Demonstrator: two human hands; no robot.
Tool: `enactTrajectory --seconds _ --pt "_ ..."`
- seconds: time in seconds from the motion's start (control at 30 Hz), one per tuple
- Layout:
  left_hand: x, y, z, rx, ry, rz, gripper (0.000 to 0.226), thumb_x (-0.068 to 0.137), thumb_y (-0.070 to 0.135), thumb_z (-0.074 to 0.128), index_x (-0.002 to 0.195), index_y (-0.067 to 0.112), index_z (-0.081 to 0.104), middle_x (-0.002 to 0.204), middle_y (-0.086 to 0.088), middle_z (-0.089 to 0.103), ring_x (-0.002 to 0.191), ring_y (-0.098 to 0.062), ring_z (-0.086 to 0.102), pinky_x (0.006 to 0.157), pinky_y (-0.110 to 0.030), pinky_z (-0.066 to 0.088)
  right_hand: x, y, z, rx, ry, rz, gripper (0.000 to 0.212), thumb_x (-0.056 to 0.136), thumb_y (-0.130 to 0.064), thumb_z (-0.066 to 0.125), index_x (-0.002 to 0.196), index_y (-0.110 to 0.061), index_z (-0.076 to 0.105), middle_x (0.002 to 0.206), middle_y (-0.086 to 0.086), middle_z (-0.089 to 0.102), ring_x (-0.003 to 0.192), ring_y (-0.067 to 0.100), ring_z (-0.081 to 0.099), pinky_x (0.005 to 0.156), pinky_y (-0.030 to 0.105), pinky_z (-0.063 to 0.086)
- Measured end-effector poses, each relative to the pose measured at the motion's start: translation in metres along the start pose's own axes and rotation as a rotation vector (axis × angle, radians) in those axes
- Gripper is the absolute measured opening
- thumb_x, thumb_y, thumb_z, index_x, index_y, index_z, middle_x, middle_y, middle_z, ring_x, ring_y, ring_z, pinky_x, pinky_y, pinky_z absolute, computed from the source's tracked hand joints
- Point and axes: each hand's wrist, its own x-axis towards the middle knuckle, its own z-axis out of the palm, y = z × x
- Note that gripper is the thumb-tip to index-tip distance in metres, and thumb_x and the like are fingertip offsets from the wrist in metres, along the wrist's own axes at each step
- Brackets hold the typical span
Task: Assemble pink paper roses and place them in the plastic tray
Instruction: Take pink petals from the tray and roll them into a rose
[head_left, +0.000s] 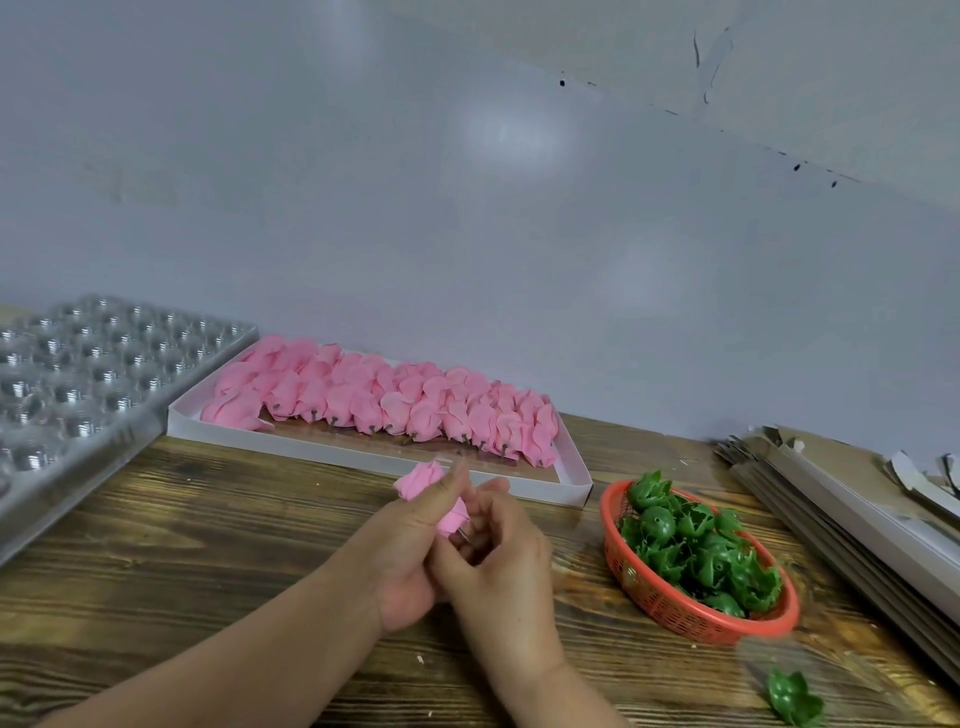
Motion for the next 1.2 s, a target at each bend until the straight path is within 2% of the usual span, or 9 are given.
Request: enactTrajectory --seconds 0.17,0.3,0.37,0.53,0.63,0.8,0.93,1.03,1.2 --pt "-0.003 0.001 0.001 0.037 -0.064 -0.04 0.026 0.07 0.034 0.067 0.067 0.011 0.078 0.106 -0.007 0.073 0.086 -0.02 0.072 0.082 -0.036 0.056 0.002 -0.003 -0.004 0.239 -0.063 0.123 0.014 0.067 -0.01 0.071 0.067 -0.017 0.06 0.049 -0.006 0.047 0.046 0.004 0.04 0.047 0.021 0.035" --pt "-0.008 0.006 -0.002 0.175 -0.146 -0.021 0.031 0.074 0.039 0.063 0.08 0.012 0.077 0.116 -0.004 0.071 0.072 -0.027 0.062 0.042 -0.026 0.048 0.007 -0.006 -0.009 0.628 -0.257 0.394 0.022 0.07 -0.006 0.071 0.052 -0.015 0.061 0.043 0.004 0.048 0.034 0.013 0.037 0.039 0.02 0.032" --pt "-0.008 0.005 -0.003 0.251 -0.146 -0.004 0.033 0.074 0.045 0.06 0.071 0.018 0.077 0.113 -0.003 0.072 0.078 -0.024 0.049 0.035 -0.022 0.041 0.007 -0.004 -0.01 0.711 -0.313 0.48 0.029 0.076 -0.003 0.07 0.051 -0.015 0.062 0.044 0.004 0.049 0.032 0.012 0.038 0.039 0.019 0.033" --pt "-0.005 0.004 0.002 0.047 -0.038 0.009 0.032 0.071 0.039 0.065 0.048 0.017 0.06 0.115 -0.004 0.071 0.083 -0.023 0.071 0.068 -0.032 0.053 0.004 -0.001 -0.007 0.327 -0.218 0.195 0.012 0.066 -0.016 0.068 0.077 -0.016 0.066 0.055 -0.003 0.05 0.049 0.007 0.045 0.051 0.023 0.04" --pt "-0.006 0.001 0.006 -0.01 -0.019 0.006 0.031 0.07 0.036 0.065 0.047 0.015 0.062 0.11 -0.006 0.073 0.087 -0.021 0.073 0.066 -0.034 0.058 0.002 0.005 -0.005 -0.012 -0.108 -0.015 0.014 0.07 -0.023 0.068 0.084 -0.021 0.065 0.058 -0.011 0.05 0.055 0.004 0.048 0.053 0.016 0.036" --pt "-0.007 0.001 0.004 0.056 -0.067 -0.016 0.029 0.068 0.043 0.071 0.053 0.018 0.069 0.113 -0.001 0.072 0.095 -0.02 0.071 0.081 -0.038 0.053 0.003 0.003 -0.006 0.265 -0.142 0.138 0.024 0.067 -0.019 0.065 0.053 -0.008 0.049 0.047 -0.003 0.041 0.047 0.012 0.035 0.048 0.026 0.029" --pt "-0.012 0.007 0.001 0.265 -0.212 -0.014 0.035 0.066 0.057 0.073 0.067 0.022 0.077 0.116 0.003 0.071 0.081 -0.024 0.059 0.056 -0.03 0.053 0.008 -0.003 -0.013 0.703 -0.37 0.427 0.016 0.067 -0.016 0.067 0.054 -0.009 0.061 0.043 0.003 0.053 0.032 0.01 0.037 0.035 0.018 0.03" --pt "-0.012 0.009 -0.001 0.326 -0.218 -0.033 0.044 0.053 0.063 0.082 0.068 0.022 0.077 0.121 0.002 0.068 0.075 -0.016 0.065 0.064 -0.035 0.052 0.008 -0.002 -0.013 0.819 -0.442 0.537 0.017 0.07 -0.011 0.072 0.056 -0.012 0.063 0.046 0.004 0.053 0.032 0.009 0.041 0.034 0.017 0.034" --pt "-0.006 0.003 0.003 0.052 -0.008 0.013 0.031 0.071 0.038 0.063 0.049 0.016 0.063 0.112 -0.006 0.072 0.084 -0.022 0.072 0.048 -0.028 0.052 0.005 0.001 -0.009 0.258 -0.229 0.224 0.009 0.071 -0.016 0.071 0.073 -0.015 0.063 0.054 0.001 0.052 0.047 0.009 0.047 0.049 0.025 0.041"
